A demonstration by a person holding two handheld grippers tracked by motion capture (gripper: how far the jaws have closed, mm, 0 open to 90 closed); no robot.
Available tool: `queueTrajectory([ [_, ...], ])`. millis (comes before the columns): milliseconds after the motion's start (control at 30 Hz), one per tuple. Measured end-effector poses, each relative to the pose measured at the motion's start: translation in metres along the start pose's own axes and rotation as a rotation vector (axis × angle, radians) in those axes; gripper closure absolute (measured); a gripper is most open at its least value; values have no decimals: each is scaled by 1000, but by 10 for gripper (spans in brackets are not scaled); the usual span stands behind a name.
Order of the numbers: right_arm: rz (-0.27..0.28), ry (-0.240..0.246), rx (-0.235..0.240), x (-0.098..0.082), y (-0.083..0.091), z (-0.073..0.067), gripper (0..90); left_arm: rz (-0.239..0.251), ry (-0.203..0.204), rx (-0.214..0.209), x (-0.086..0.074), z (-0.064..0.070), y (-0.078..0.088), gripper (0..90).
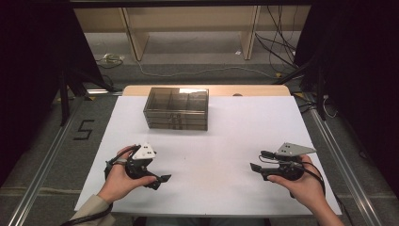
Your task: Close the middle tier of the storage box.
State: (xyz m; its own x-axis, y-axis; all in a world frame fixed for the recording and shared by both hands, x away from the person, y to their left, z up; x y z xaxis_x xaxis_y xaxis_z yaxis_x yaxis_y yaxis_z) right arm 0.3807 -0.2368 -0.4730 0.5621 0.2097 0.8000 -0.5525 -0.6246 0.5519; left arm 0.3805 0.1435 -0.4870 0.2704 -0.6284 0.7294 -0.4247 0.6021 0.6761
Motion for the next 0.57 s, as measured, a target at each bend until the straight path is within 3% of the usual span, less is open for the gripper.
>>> queueTrajectory([
  [233,-2,2,0,0,0,-1,330,-19,-14,9,-10,4,2,10],
  [567,-3,1,3,-1,0,0,330,-9,-9,18,-9,4,-1,3],
])
Point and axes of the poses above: each handheld gripper's, and its own axes: y roughly backward along the jaws, x roughly out of its top, z roughly to its right, the point moved 6 cm from there along -y, roughly forward along the jaws, and after that the axes turned 10 degrees about -y, right-handed, at the moved point
